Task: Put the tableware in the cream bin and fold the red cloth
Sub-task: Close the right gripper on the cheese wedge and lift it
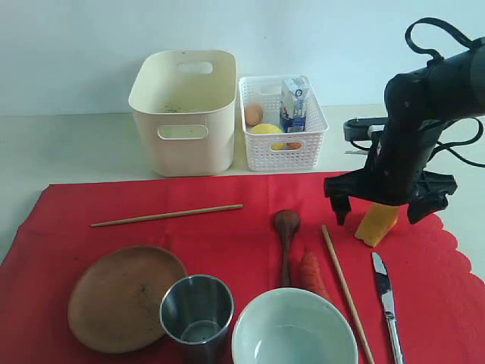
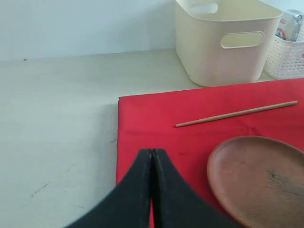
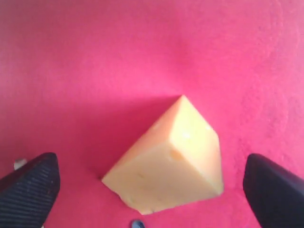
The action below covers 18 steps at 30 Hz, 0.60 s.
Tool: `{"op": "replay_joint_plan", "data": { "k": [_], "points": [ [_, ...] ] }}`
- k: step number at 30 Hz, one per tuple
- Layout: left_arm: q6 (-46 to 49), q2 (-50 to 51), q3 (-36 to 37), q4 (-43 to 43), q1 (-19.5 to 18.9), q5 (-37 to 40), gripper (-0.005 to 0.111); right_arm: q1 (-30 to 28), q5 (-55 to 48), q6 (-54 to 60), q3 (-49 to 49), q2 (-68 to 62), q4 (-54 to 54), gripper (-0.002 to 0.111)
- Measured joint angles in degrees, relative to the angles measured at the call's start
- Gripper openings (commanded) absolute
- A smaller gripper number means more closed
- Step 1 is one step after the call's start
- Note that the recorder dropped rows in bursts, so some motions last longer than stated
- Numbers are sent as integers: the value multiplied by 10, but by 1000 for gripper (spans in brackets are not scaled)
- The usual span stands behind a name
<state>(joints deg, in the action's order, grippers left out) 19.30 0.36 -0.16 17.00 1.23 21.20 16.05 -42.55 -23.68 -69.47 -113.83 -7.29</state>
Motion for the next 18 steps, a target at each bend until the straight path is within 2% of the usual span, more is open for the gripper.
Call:
{"op": "replay_joint_plan", "data": {
  "k": [4,6,7,10,16,18],
  "points": [
    [0,0,0,0,0,0,0,0,36,-41,0,-11,0,101],
    [0,0,0,0,0,0,0,0,42,-45,2,-16,0,94],
    [0,0,0,0,0,0,0,0,43,-42,2,-20,0,88],
    [0,0,0,0,0,0,0,0,47,-28,2,-25,0,59],
    [0,0,0,0,0,0,0,0,54,6,2,-25,0,31],
    [0,0,0,0,0,0,0,0,60,10,2,-25,0,13]
  ]
}}
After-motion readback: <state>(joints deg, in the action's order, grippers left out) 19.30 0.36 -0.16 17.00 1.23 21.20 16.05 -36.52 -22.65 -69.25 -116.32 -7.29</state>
